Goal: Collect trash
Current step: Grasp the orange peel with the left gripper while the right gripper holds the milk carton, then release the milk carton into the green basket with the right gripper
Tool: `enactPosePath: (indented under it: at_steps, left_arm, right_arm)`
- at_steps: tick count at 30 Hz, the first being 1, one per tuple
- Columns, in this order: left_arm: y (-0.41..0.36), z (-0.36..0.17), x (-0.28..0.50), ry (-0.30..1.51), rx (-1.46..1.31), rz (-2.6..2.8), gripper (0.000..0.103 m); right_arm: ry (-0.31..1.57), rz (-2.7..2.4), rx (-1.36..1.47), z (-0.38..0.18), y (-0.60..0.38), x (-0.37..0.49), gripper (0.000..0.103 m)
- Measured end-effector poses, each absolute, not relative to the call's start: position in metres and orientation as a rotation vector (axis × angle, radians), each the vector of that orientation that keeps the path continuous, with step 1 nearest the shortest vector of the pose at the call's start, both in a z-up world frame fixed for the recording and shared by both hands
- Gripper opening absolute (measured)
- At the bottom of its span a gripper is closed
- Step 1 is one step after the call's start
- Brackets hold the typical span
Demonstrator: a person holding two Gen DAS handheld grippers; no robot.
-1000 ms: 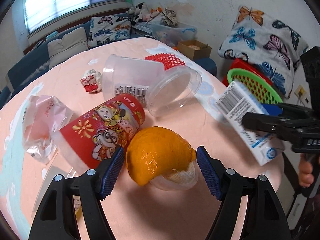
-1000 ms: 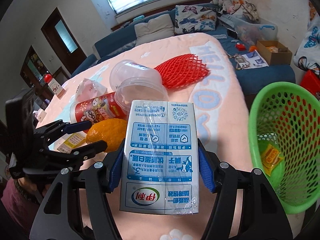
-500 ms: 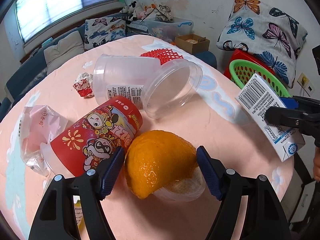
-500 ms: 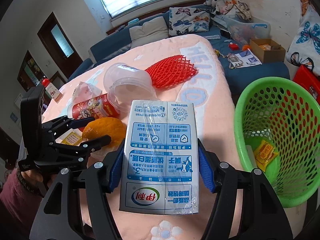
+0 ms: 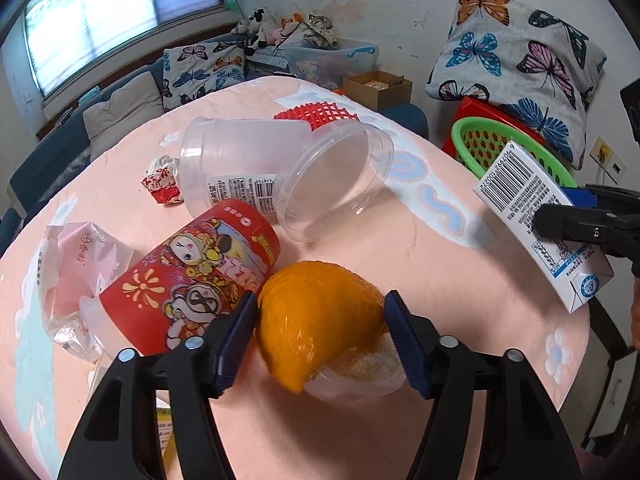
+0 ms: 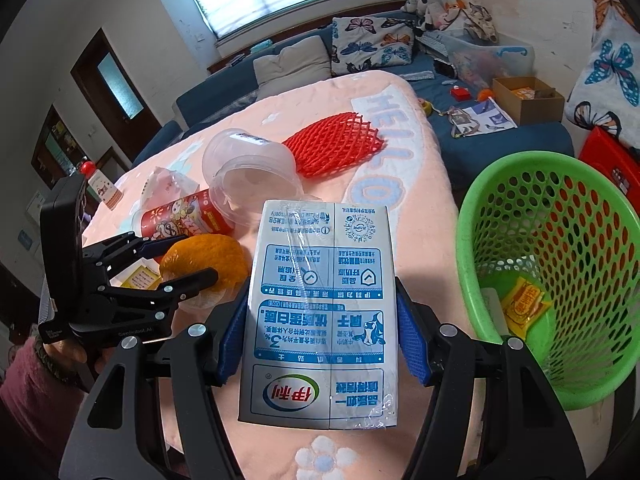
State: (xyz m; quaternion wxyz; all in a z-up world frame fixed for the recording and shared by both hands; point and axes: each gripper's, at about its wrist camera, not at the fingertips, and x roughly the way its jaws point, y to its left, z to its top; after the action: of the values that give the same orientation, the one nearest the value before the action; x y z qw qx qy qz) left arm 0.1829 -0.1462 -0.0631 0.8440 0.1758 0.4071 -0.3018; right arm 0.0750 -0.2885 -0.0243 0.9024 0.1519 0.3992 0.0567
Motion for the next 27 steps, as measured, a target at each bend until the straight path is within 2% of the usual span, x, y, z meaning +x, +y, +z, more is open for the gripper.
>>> enactPosePath:
  at_steps: [6, 15, 27]
  left_arm:
    - [-0.139, -0.059, 0.181, 0.866, 0.326, -0.646, 0.046]
    - [-0.129, -0.044, 0.173, 0.83, 0.267, -0.644, 0.042]
    - [-0.121, 0.004, 0.157, 0.729, 0.21, -0.657, 0.038]
  right_arm:
    - [0.812, 0.109, 0.318, -0.02, -0.292, 0.071, 0.064]
    - [0.797, 0.092, 0.324, -0.017, -0.301, 0.064, 0.064]
    - [0.763, 0.025, 0.321, -0.006, -0.328, 0.054, 0.064]
